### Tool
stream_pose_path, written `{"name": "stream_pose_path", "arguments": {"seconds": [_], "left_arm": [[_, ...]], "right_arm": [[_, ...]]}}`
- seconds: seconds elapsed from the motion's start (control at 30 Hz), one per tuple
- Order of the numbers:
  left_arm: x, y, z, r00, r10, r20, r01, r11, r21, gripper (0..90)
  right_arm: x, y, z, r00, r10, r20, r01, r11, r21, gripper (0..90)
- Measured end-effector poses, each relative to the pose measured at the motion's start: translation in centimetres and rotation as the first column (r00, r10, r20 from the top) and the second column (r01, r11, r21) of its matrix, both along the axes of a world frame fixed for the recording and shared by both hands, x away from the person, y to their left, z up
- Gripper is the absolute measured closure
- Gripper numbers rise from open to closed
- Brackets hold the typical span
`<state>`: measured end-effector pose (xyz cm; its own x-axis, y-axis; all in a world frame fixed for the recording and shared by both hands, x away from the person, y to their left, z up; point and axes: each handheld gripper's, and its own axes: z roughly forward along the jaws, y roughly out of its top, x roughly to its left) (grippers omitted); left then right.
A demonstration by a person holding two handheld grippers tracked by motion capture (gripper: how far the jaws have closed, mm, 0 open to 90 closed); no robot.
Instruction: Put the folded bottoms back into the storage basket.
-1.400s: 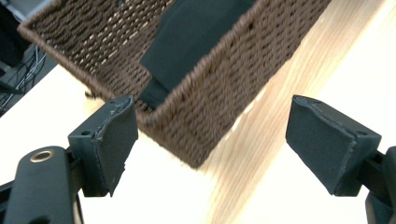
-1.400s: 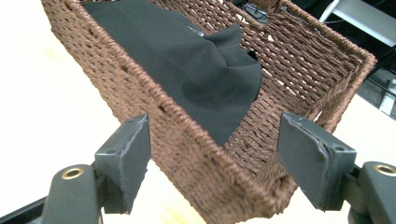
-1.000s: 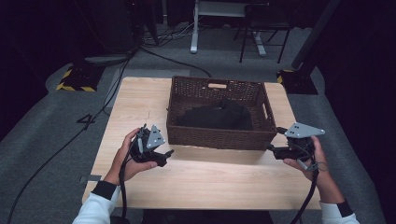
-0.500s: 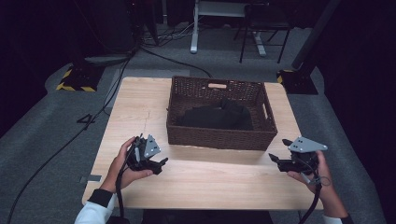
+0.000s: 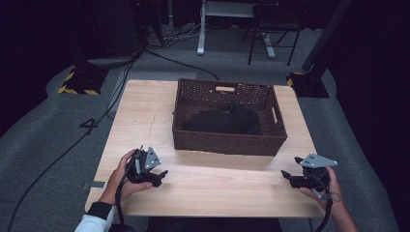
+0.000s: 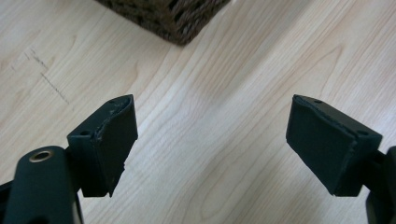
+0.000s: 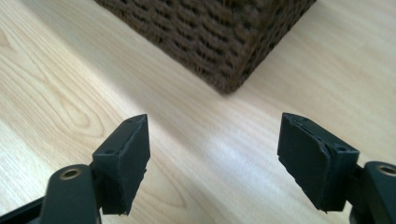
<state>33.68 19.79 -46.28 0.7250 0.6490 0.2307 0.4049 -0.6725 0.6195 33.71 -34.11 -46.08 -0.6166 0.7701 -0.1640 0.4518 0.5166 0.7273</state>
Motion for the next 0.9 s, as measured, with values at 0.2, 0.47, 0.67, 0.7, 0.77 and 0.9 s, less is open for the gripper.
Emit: {"name": "stream_pose_path", "arguments": {"seconds": [0.2, 0.47, 0.67, 0.7, 0.77, 0.9], "left_arm": [[-0.3, 0.8, -1.1, 0.9997, 0.011, -0.022, -0.011, 0.9999, -0.009, 17.4], [-0.7, 2.1, -2.1, 0.9982, 0.034, -0.048, -0.037, 0.9981, -0.050, 17.3], [-1.1, 3.0, -2.5, 0.9965, 0.054, -0.065, -0.059, 0.9940, -0.092, 17.4], [-1.1, 3.1, -2.6, 0.9964, 0.056, -0.063, -0.062, 0.9933, -0.097, 17.4], [-1.2, 3.3, -2.9, 0.9953, 0.065, -0.072, -0.072, 0.9920, -0.104, 17.5], [-1.3, 3.9, -3.5, 0.9918, 0.085, -0.095, -0.097, 0.9869, -0.129, 16.9]], "right_arm": [[-0.4, -0.6, -1.2, 0.9999, -0.007, -0.011, 0.007, 0.9999, -0.007, 25.1], [-0.6, -2.0, -3.1, 0.9988, -0.018, -0.046, 0.019, 0.9998, 0.006, 24.2], [-1.2, -3.3, -4.0, 0.9975, -0.028, -0.064, 0.033, 0.9967, 0.074, 22.9], [-1.4, -3.5, -4.0, 0.9973, -0.032, -0.066, 0.037, 0.9957, 0.085, 22.3], [-1.6, -4.0, -4.2, 0.9963, -0.050, -0.069, 0.057, 0.9932, 0.102, 20.4], [-2.0, -4.7, -4.3, 0.9934, -0.082, -0.081, 0.091, 0.9891, 0.116, 16.9]]}}
